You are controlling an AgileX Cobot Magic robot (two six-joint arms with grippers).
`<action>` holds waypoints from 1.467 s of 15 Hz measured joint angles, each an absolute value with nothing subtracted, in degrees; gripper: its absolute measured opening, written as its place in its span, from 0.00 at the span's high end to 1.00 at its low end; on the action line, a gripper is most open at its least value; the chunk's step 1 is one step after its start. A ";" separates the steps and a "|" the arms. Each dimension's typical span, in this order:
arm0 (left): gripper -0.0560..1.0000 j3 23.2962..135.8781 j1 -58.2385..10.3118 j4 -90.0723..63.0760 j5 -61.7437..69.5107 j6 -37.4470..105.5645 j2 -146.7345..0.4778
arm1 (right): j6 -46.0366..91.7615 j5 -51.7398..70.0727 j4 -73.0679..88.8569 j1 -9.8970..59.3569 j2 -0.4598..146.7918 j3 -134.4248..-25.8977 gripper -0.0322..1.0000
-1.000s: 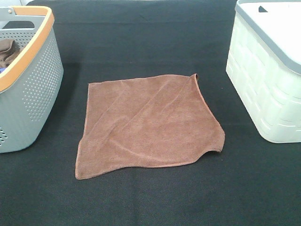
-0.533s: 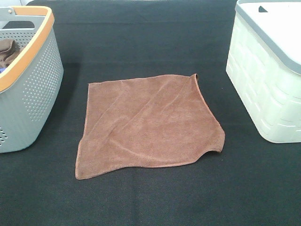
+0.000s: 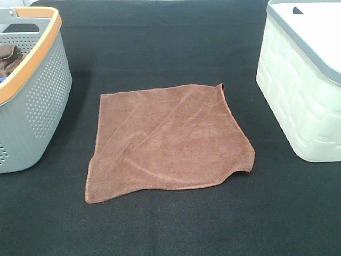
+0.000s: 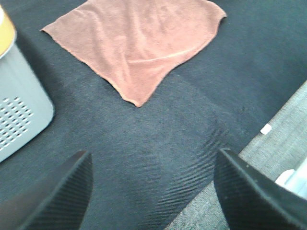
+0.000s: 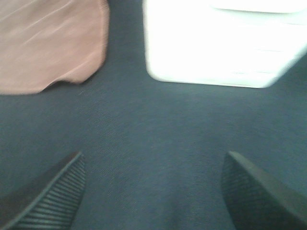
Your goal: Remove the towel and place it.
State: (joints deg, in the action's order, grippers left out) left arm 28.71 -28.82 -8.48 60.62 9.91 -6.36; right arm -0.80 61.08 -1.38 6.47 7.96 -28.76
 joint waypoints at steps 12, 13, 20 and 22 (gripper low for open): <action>0.30 28.71 0.52 -8.31 60.50 9.91 0.23 | -0.80 61.08 -1.32 -0.86 -0.40 -28.76 0.25; 0.30 28.71 1.15 -8.31 60.50 9.91 0.23 | -0.80 61.08 -1.32 -0.86 -0.40 -28.76 0.25; 0.30 28.71 1.09 -8.31 60.50 9.91 0.23 | 2.75 61.08 1.78 -0.86 -0.40 -28.76 0.25; 0.30 28.71 -0.11 -8.31 60.50 9.91 0.23 | 2.92 61.08 1.78 -0.86 -0.40 -28.76 0.25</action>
